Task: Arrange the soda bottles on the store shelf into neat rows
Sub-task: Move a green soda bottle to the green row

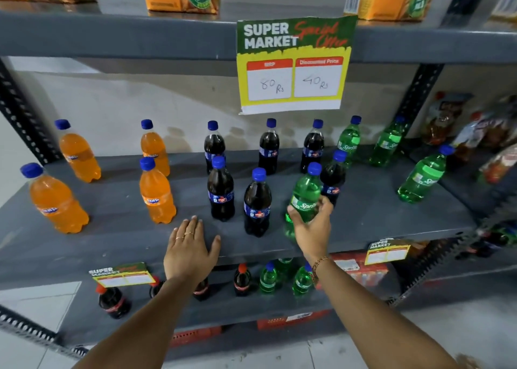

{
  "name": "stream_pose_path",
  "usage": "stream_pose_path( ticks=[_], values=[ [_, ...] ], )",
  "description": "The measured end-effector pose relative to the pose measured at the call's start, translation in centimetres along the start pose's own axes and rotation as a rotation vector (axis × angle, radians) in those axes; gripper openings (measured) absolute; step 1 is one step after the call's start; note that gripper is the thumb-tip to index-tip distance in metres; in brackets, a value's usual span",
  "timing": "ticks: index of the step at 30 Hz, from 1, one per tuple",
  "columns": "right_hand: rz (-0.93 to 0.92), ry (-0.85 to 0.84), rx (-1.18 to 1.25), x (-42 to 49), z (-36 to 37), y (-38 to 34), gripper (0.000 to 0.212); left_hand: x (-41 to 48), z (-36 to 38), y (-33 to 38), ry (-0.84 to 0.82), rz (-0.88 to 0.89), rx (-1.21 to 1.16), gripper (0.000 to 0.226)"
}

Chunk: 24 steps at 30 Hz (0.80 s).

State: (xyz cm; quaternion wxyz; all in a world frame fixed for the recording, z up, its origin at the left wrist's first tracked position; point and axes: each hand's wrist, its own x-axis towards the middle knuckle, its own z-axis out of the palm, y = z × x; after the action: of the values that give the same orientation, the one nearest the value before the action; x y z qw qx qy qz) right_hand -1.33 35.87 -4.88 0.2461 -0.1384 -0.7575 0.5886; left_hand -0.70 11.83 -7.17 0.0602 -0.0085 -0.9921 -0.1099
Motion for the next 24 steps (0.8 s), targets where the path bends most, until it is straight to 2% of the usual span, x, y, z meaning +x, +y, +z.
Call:
stream_pose_path(
  ticks=[6,10,16,24],
  values=[
    [-0.051,0.226,0.06,-0.2,-3.8,1.8,0.071,0.0,0.2,0.3,0.034,-0.022,-0.001,0.076],
    [-0.016,0.356,0.027,2.1,-6.1,2.3,0.066,0.0,0.4,0.3,0.046,-0.027,0.012,0.08],
    [-0.051,0.397,-0.068,7.2,-8.8,2.3,0.063,0.1,0.7,0.2,0.049,-0.045,0.016,0.086],
    [0.024,0.37,-0.131,11.8,-10.0,4.3,0.069,0.2,0.7,0.1,0.049,-0.062,0.04,0.088]
  ],
)
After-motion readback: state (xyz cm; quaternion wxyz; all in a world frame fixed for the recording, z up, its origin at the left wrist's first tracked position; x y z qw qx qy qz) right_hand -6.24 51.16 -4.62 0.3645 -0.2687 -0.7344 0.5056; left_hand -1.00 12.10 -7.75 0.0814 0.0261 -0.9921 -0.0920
